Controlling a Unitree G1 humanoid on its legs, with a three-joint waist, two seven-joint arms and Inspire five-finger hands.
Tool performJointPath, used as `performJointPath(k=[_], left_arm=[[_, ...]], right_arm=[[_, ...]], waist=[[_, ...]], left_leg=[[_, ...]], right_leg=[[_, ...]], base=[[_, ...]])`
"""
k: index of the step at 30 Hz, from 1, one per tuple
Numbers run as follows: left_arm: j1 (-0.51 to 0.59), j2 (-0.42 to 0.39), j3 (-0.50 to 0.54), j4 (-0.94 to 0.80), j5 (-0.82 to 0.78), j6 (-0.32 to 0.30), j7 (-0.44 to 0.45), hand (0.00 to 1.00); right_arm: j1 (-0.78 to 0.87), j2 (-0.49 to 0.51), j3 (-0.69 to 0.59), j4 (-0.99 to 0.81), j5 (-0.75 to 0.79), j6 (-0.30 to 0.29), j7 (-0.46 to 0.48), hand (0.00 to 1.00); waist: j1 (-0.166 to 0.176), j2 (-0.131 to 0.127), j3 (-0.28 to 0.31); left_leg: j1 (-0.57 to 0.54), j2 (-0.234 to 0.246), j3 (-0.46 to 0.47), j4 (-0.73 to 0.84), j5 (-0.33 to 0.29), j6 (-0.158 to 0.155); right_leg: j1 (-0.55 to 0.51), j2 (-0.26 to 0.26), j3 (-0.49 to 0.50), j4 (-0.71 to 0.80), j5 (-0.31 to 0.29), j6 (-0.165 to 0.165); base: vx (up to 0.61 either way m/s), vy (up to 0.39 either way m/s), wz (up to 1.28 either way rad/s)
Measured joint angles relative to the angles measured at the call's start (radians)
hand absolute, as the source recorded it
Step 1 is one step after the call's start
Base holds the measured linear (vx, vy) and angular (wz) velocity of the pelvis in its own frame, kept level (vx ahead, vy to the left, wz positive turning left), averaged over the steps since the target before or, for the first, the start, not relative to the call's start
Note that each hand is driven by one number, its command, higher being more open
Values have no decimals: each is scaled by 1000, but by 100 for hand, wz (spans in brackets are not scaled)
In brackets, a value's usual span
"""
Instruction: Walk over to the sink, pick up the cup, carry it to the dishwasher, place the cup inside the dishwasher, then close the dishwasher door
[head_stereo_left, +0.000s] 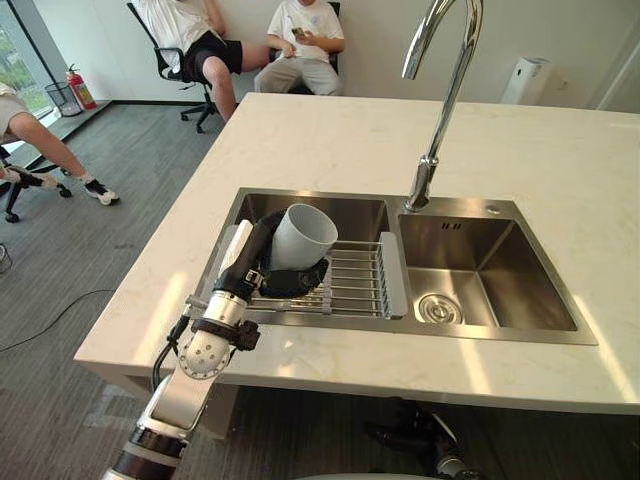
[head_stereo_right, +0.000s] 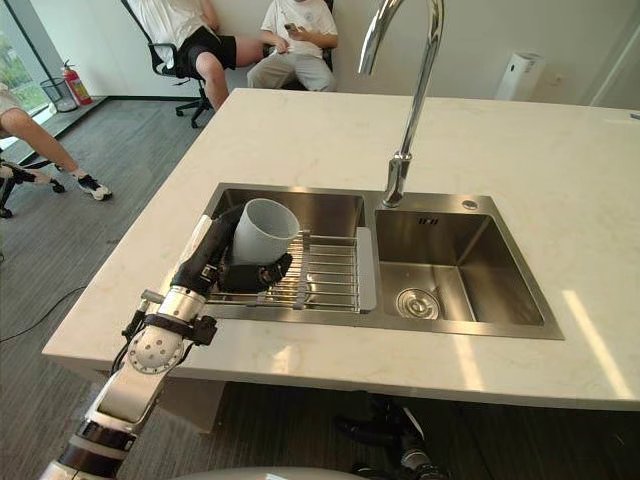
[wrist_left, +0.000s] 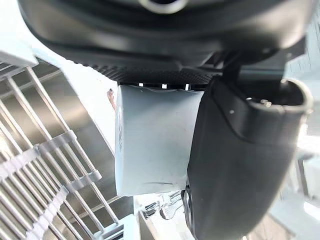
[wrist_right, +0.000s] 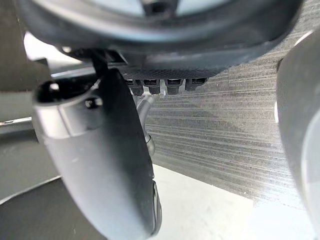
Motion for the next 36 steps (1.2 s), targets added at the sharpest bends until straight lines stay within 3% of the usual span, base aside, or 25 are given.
performJointPath(k=[10, 14, 18, 20, 22, 26, 29, 31, 32, 33, 34, 36], left_arm=[[179, -142, 124, -123, -228, -150, 1, 0], [241, -186, 170, -181, -314, -175, -10, 0], [265, -220, 170, -203, -339, -213, -53, 0], [253, -225, 121, -203, -349, -230, -62, 0], [241, -230, 65, -204, -361, -261, -76, 0], [187, -234, -13, -200, -406, -302, -98, 0], [157, -230, -62, -191, -407, -301, -115, 0], [110, -223, -86, -171, -401, -299, -129, 0], [93, -217, -89, -160, -392, -298, -129, 0], [80, -211, -94, -144, -386, -298, -123, 0], [65, -199, -106, -115, -383, -298, -108, 0], [58, -193, -113, -82, -380, -287, -87, 0]], right_arm=[[25, 10, 0, -56, -3, -1, -2, 100], [50, 12, 6, -63, -5, -1, -6, 100], [40, -3, -1, -83, -18, 0, -17, 100], [14, -30, -18, -84, -15, 1, -19, 100], [34, -24, -44, -76, 0, 2, -29, 100], [-9, -16, -43, -69, 7, -1, -45, 100], [-10, -24, -41, -76, 11, 1, -53, 100], [-8, -26, -41, -93, 14, 0, -64, 100], [-10, -22, -41, -99, 14, 0, -67, 100], [-10, -12, -35, -103, 14, 0, -63, 100], [-7, -1, -27, -103, 14, 0, -59, 100], [-4, -2, 2, -103, 13, 0, -50, 100]], waist=[[39, 3, 2], [47, 5, 2], [47, 4, 0], [41, 3, 1], [35, 15, 3], [39, 19, 5], [33, 23, 7], [16, 29, 9], [16, 30, 14], [12, 34, 16], [2, 36, 19], [-12, 35, 20]], left_leg=[[-3, 2, -41, -1, -5, -1], [-26, 8, -78, -15, -15, 2], [-99, 68, 166, 65, -20, 27], [-163, 48, 300, 186, -7, 29], [-176, 24, 368, 197, -6, 71], [-150, -21, 431, 95, -9, 85], [-129, -57, 402, 90, -21, 103], [-118, -91, 357, 87, -31, 119], [-112, -104, 340, 84, -33, 124], [-110, -113, 310, 81, -24, 131], [-114, -117, 269, 79, -23, 130], [-120, -127, 223, 75, -21, 126]], right_leg=[[1, 3, -22, 44, -44, 0], [4, -9, -81, 51, -64, 9], [1, -44, -173, 62, -75, 16], [0, -103, -242, 138, -115, 26], [14, -152, -299, 199, -145, 26], [49, -191, -377, 206, -150, 61], [58, -238, -388, 280, -149, 62], [27, -301, -375, 426, -148, 44], [-9, -329, -341, 513, -140, -12], [-66, -313, -235, 599, -165, -58], [-97, -249, -122, 615, -199, -28], [-123, -162, -15, 587, -231, 10]], base=[[3, -12, 12], [3, -16, 50], [59, 30, 83], [44, 145, 128], [-29, 198, 149], [-92, 117, 80], [-82, 157, 40], [-11, 210, 63], [17, 213, 61], [31, 145, 80], [38, 126, 86], [67, 72, 93]])
